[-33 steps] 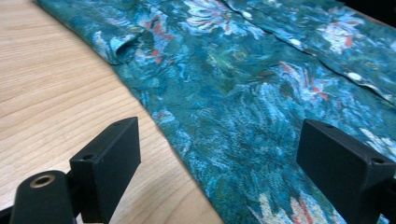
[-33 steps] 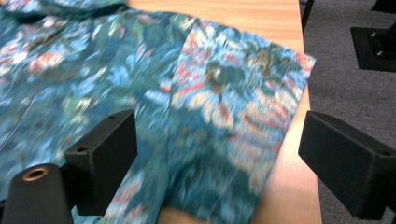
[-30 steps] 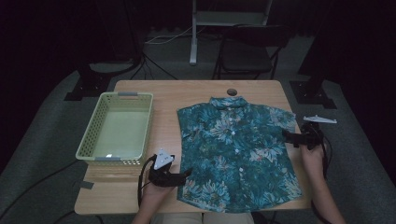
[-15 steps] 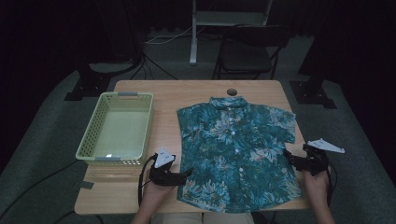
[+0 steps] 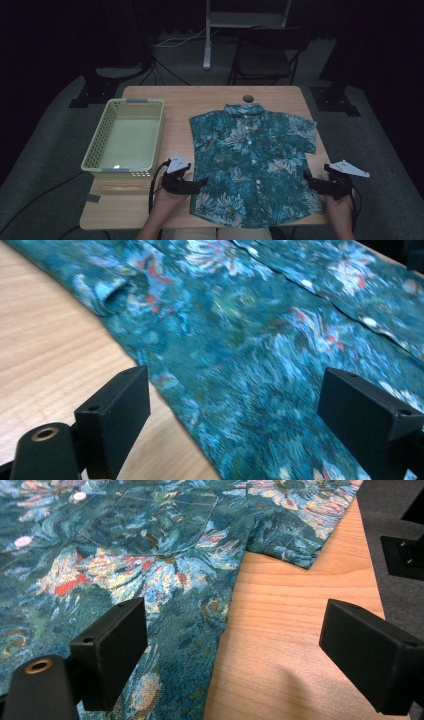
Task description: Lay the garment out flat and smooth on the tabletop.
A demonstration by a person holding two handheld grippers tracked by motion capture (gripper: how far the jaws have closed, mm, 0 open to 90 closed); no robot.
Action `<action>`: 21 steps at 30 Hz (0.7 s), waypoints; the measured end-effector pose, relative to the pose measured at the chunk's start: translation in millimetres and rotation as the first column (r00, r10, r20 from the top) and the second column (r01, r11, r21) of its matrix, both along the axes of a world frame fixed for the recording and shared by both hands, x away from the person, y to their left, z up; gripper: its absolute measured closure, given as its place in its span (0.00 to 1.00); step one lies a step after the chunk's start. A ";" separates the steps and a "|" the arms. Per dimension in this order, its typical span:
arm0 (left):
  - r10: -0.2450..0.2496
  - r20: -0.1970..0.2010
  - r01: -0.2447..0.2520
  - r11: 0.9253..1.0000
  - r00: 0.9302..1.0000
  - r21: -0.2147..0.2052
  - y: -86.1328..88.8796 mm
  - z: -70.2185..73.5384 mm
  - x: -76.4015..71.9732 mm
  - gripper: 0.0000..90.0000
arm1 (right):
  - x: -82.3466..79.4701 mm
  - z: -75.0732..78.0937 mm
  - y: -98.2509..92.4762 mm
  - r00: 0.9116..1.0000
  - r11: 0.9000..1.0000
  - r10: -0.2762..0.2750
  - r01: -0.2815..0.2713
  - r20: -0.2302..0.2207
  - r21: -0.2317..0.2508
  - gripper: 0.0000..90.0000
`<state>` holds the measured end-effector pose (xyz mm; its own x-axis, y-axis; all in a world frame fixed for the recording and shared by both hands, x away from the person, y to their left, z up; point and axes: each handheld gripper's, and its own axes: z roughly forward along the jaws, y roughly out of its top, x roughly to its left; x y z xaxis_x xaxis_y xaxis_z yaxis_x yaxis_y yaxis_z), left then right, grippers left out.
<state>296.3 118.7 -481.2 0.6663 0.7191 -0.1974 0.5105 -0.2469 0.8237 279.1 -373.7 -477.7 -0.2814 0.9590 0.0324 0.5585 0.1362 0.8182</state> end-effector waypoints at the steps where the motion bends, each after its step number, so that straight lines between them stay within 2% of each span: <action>1: 0.009 0.006 -0.009 1.000 1.000 -0.004 0.9 2.1 1.6 0.16 | 0.5 -0.5 1.1 1.000 1.000 0.004 -0.004 -0.003 -0.008 0.12; 2: 0.009 0.006 -0.009 1.000 1.000 -0.004 0.9 2.1 1.6 0.16 | 0.5 -0.5 1.1 1.000 1.000 0.004 -0.004 -0.003 -0.008 0.12; 3: 0.018 0.022 -0.017 1.000 1.000 -0.011 2.6 4.1 3.0 0.16 | 0.5 -0.9 2.1 1.000 1.000 0.000 0.000 -0.003 -0.014 0.12; 8: 0.029 0.027 -0.028 1.000 0.999 -0.014 3.4 6.9 8.2 0.16 | -0.7 -0.9 1.1 1.000 1.000 -0.005 0.005 0.008 -0.005 0.13; 9: 0.030 0.028 -0.030 1.000 0.999 0.007 1.4 11.3 14.0 0.16 | -0.6 -0.9 1.0 1.000 1.000 -0.003 0.004 0.008 -0.003 0.13; 12: 0.046 0.042 -0.047 0.999 0.998 0.024 -1.7 18.5 21.8 0.17 | -0.2 -1.0 1.2 1.000 1.000 0.000 0.000 0.005 -0.004 0.13; 13: 0.060 0.060 -0.062 0.998 0.996 0.033 -5.6 25.6 32.6 0.17 | -0.3 -1.1 1.2 1.000 1.000 0.003 -0.003 0.005 -0.001 0.13; 14: 0.060 0.060 -0.062 0.998 0.996 0.033 -5.6 25.6 32.6 0.17 | -0.4 -1.0 0.8 1.000 1.000 0.003 -0.003 0.005 -0.001 0.13; 15: 0.065 0.064 -0.067 0.997 0.996 0.036 -10.3 31.0 45.7 0.18 | -0.6 -0.9 0.4 1.000 1.000 0.002 -0.002 0.004 0.005 0.13; 17: 0.092 0.080 -0.097 0.993 0.993 0.071 -16.5 35.6 59.5 0.20 | -0.5 -1.1 0.0 1.000 1.000 0.003 -0.003 0.005 0.008 0.13; 18: 0.092 0.080 -0.097 0.993 0.993 0.071 -16.5 35.6 59.5 0.24 | -0.5 -1.1 0.0 1.000 1.000 0.003 -0.003 0.005 0.008 0.13; 19: 0.117 0.086 -0.125 0.988 0.989 0.094 -22.9 39.6 74.0 0.25 | -0.3 -1.1 0.4 1.000 1.000 0.005 -0.005 0.000 0.006 0.13; 21: 0.131 0.086 -0.138 0.986 0.988 0.090 -29.1 43.1 88.5 0.27 | -0.1 -1.1 0.7 1.000 1.000 0.009 -0.009 -0.003 0.004 0.13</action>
<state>384.8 89.6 -438.1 0.5730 0.8162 -0.0739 0.4783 -0.2597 0.8389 279.0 -373.0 -478.9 -0.2899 0.9563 0.0370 0.5596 0.1381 0.8172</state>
